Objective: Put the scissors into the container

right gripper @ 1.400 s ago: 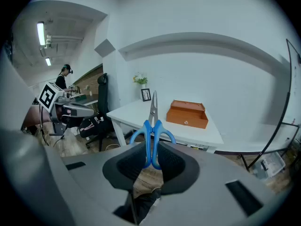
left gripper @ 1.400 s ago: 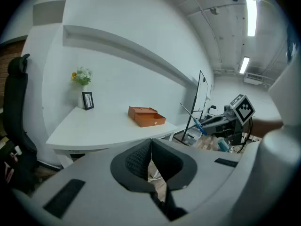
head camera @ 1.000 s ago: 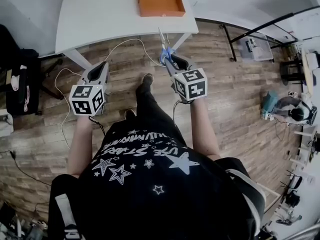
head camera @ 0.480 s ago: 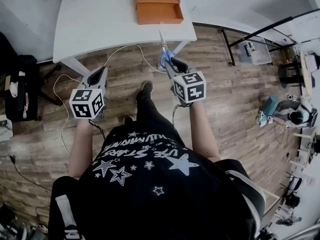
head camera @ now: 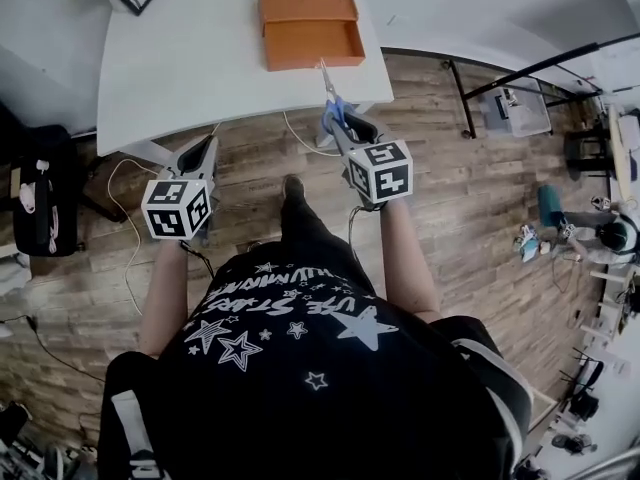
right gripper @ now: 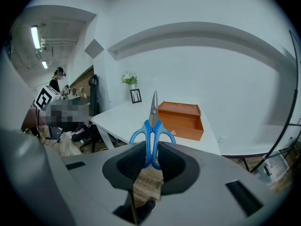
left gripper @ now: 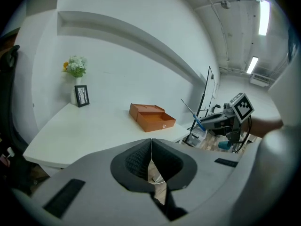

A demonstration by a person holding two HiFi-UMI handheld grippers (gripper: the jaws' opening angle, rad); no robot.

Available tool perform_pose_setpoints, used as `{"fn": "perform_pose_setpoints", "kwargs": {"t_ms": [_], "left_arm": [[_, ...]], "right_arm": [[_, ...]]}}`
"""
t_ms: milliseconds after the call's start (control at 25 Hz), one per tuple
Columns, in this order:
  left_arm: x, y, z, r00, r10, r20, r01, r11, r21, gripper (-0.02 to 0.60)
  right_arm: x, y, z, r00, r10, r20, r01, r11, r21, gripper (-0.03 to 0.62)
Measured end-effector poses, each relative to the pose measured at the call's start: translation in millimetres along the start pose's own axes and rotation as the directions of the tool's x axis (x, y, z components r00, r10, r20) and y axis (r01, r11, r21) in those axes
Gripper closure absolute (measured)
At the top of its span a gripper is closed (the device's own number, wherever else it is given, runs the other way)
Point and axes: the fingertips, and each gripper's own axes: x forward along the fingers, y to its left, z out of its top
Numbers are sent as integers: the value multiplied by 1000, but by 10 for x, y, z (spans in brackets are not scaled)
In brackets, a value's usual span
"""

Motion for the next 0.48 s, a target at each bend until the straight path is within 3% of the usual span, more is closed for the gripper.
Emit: {"fn": "perform_pose_setpoints", "kwargs": {"t_ms": [480], "left_arm": [[1176,136,692,999,43,-1,-43,999,-22,561]], "right_arm": [[755,-1151,484,999,27,-40,-29,998,-61,494]]}}
